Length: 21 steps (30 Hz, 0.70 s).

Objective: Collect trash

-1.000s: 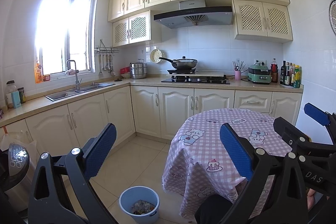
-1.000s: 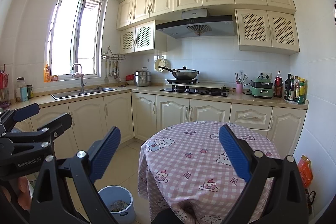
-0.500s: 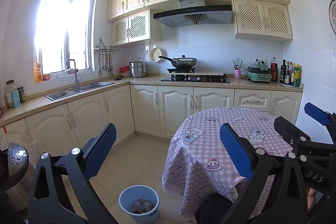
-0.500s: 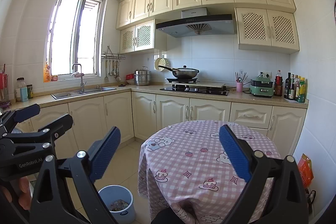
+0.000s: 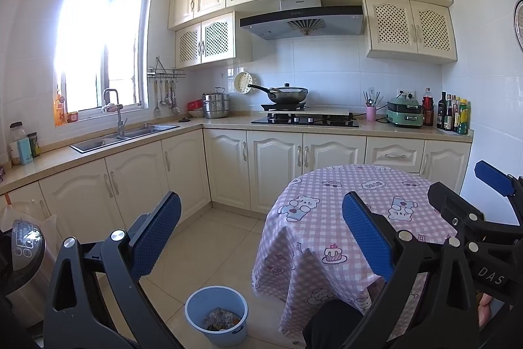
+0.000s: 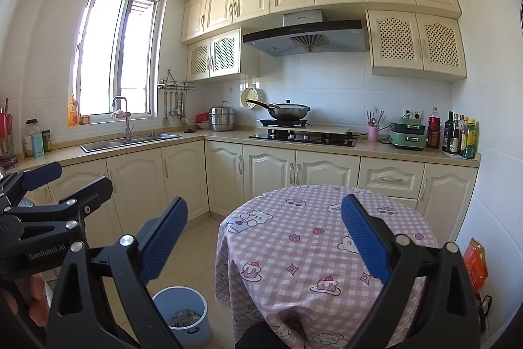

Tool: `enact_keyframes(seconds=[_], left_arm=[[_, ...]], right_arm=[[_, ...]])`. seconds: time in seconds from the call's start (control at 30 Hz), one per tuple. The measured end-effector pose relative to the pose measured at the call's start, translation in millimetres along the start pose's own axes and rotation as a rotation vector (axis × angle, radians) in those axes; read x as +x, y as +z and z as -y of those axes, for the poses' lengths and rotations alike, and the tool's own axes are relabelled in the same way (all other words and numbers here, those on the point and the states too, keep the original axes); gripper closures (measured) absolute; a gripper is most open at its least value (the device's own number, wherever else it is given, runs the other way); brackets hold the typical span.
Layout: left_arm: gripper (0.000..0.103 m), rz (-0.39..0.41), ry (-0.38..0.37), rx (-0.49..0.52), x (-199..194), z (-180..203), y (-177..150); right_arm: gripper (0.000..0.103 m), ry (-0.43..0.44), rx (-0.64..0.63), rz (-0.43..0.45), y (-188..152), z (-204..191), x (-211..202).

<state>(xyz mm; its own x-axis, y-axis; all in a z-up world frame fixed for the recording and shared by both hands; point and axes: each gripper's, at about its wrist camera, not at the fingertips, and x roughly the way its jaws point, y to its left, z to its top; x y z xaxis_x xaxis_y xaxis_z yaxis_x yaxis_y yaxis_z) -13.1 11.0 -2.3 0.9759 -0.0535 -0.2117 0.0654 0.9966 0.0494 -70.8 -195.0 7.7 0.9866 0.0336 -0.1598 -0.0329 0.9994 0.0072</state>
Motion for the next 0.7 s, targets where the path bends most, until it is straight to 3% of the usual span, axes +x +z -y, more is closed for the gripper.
enact_keyframes(seconds=[0.7], left_arm=[[0.007, -0.008, 0.002, -0.005, 1.1, 1.1, 0.0]], right_arm=[[0.010, 0.005, -0.002, -0.008, -2.3, 1.6, 3.2]])
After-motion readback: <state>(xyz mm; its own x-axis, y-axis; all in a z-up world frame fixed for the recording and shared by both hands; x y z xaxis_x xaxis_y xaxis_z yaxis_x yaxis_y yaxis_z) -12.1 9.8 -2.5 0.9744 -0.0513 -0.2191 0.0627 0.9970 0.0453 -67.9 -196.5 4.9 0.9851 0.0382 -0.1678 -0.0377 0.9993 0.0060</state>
